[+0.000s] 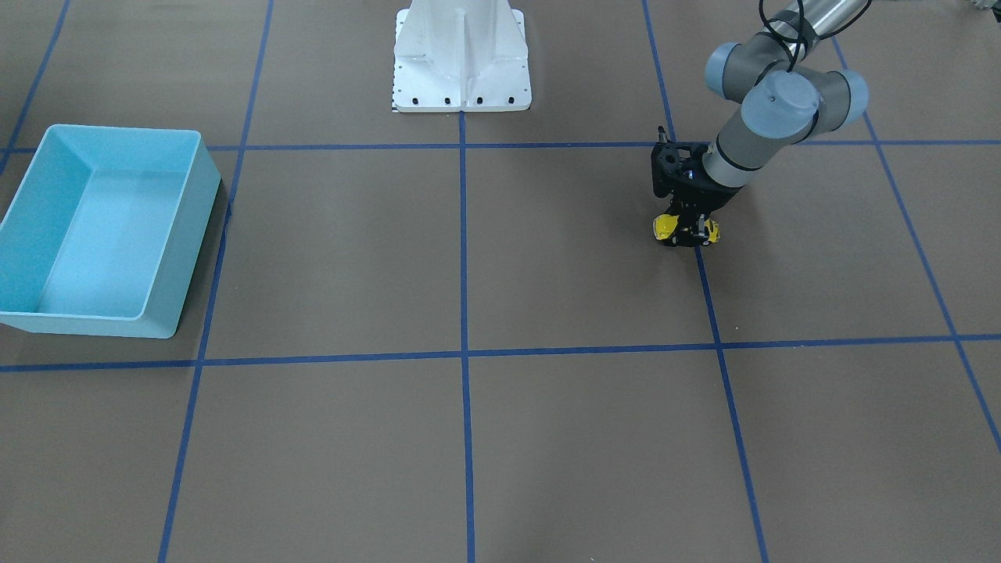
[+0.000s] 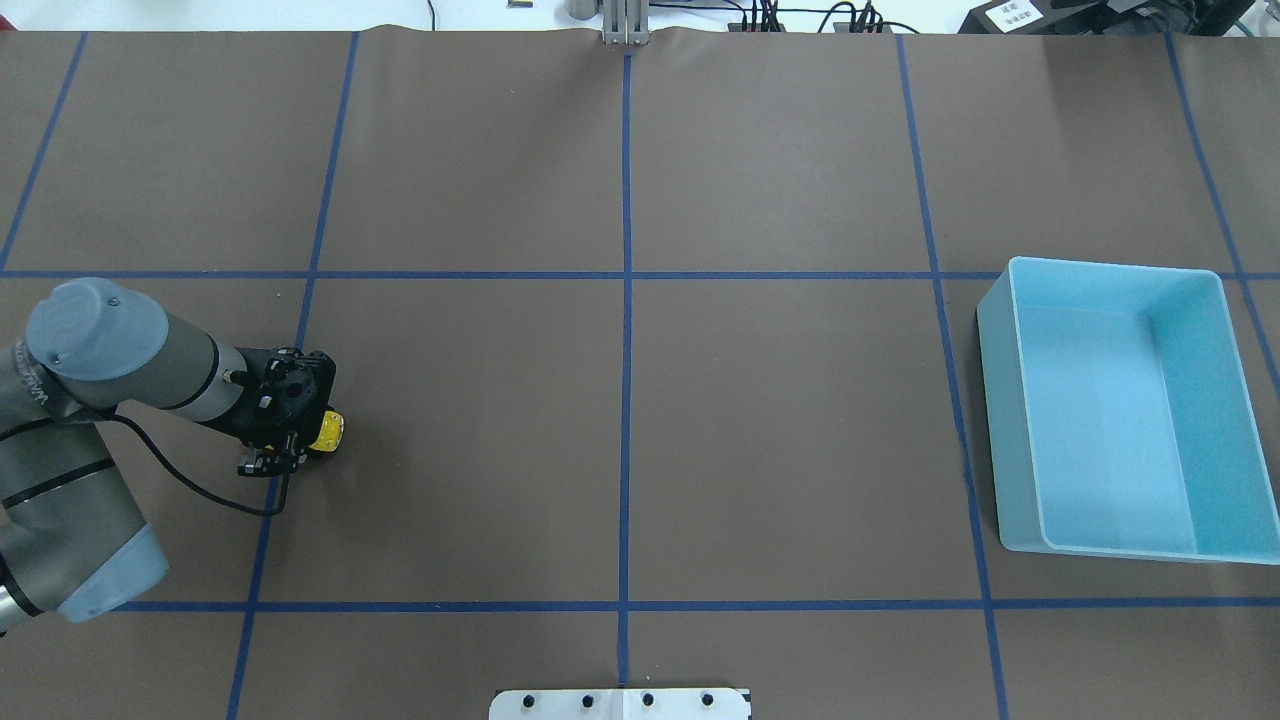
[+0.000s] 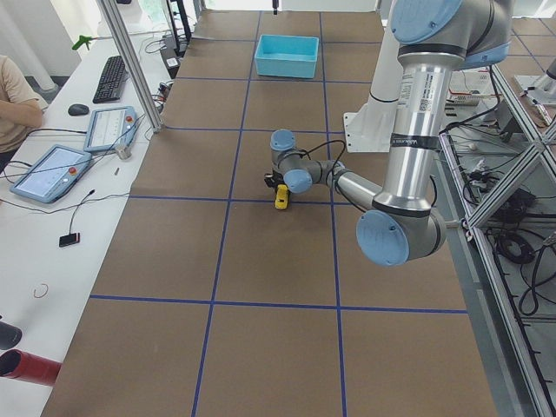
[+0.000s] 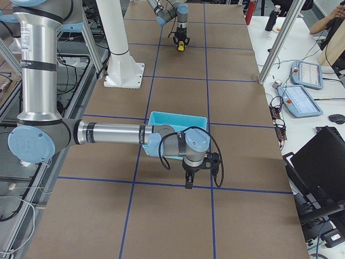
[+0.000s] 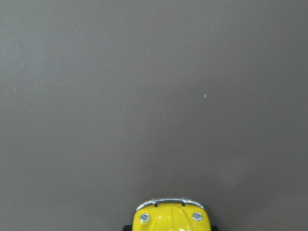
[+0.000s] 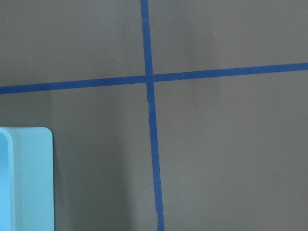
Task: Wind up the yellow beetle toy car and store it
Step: 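Keep pulling the car back toward the robot with the left gripper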
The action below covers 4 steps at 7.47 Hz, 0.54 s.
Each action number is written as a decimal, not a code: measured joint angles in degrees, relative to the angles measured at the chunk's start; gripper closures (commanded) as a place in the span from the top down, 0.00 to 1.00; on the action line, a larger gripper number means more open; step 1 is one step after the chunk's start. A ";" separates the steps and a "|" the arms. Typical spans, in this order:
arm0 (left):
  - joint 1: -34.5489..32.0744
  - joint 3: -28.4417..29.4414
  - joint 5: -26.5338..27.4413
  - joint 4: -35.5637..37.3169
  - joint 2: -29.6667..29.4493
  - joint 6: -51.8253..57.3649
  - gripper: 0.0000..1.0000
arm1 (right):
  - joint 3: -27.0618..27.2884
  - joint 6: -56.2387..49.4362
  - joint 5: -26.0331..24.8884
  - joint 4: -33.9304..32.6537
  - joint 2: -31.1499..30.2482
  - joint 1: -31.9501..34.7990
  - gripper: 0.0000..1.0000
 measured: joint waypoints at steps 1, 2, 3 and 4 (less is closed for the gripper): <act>-0.01 0.01 -0.03 -0.19 0.00 0.00 0.02 | 0.02 -0.01 0.00 -0.02 0.00 0.00 1.00; -0.03 0.02 -0.06 -0.28 0.03 0.00 0.02 | 0.02 -0.03 0.00 -0.03 0.00 0.00 1.00; -0.06 0.02 -0.10 -0.32 0.06 0.00 0.02 | 0.01 -0.01 0.00 -0.03 0.00 0.00 1.00; -0.08 0.01 -0.12 -0.35 0.08 0.00 0.02 | 0.01 0.00 0.00 -0.03 0.00 0.00 1.00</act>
